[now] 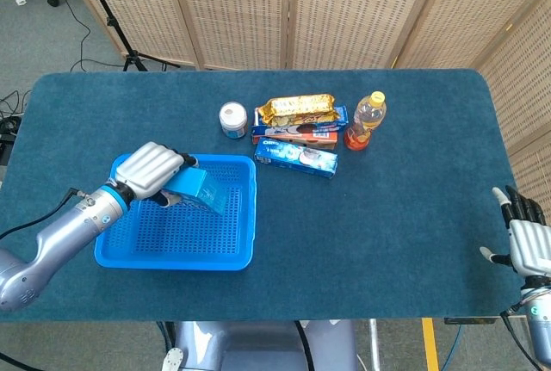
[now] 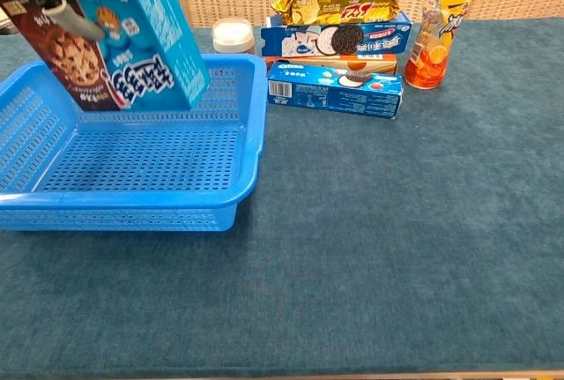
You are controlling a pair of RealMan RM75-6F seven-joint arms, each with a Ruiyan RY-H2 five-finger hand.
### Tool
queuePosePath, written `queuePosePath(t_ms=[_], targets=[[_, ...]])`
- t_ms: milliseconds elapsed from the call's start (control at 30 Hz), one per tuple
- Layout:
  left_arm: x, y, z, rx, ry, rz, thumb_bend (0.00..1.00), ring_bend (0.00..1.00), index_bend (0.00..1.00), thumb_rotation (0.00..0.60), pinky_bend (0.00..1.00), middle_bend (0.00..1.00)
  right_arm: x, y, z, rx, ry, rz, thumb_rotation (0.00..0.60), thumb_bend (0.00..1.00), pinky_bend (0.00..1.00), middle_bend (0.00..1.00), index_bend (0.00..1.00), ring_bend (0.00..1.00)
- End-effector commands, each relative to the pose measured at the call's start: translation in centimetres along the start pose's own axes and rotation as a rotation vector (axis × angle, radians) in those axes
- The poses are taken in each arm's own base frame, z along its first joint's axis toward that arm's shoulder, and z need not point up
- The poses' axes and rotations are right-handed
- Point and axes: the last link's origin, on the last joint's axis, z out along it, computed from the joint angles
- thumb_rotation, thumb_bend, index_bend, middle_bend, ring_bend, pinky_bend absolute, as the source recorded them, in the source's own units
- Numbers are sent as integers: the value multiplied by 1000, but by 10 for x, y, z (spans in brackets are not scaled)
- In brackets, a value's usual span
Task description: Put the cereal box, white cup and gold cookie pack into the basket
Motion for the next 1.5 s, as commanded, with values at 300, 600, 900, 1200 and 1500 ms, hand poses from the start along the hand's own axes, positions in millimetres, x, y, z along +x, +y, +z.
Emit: queuePosePath(t_ms=[300, 600, 900, 1200, 1500], targets=[[-21, 2, 10, -26, -103, 62, 289, 378, 749, 600, 421, 342, 0, 0, 1, 7, 14, 6, 600, 156, 45, 0, 0, 0], [-22, 3, 10, -42, -137, 74, 227, 57, 348, 600, 213, 4, -1, 0, 1, 5, 15, 7, 600, 156, 45, 0, 0, 0], [-13, -2, 8, -33, -91, 71, 214, 0, 59, 600, 112, 0, -2, -1, 2, 6, 17, 7, 600, 156, 45, 0, 0, 0], [8, -11, 10, -7, 76, -3, 212, 0, 3, 600, 96, 0, -2, -1, 1, 10, 14, 6, 600, 156, 45, 0, 0, 0], [26, -37, 31, 89, 183, 14, 212, 0, 3, 600, 96, 0, -3, -1, 1, 10, 9, 9, 600, 156, 45, 0, 0, 0]])
